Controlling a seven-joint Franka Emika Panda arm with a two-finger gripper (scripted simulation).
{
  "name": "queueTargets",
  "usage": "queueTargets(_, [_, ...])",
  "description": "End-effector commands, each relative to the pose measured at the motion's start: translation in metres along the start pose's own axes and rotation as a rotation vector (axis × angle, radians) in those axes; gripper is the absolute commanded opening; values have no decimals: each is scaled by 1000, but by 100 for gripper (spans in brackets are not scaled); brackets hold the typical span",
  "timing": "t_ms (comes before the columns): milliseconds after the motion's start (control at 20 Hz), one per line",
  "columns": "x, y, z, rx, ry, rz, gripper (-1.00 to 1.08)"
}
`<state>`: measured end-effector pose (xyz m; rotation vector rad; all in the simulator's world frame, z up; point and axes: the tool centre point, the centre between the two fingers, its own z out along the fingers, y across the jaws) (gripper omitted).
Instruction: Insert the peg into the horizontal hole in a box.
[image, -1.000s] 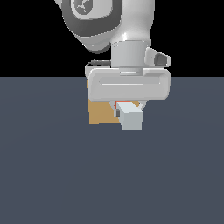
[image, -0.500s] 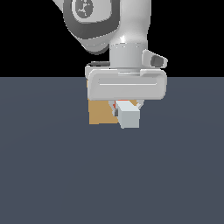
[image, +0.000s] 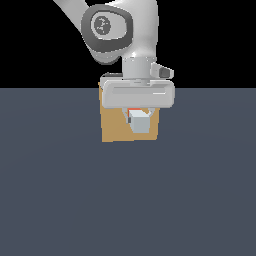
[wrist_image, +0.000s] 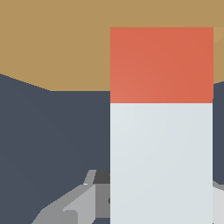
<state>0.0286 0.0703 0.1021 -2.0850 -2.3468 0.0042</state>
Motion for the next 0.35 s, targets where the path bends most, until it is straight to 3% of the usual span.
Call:
queueTargets(0, [15, 1, -2, -5, 0, 1, -100])
queueTargets(300, [28, 3, -3, -5, 0, 1, -100])
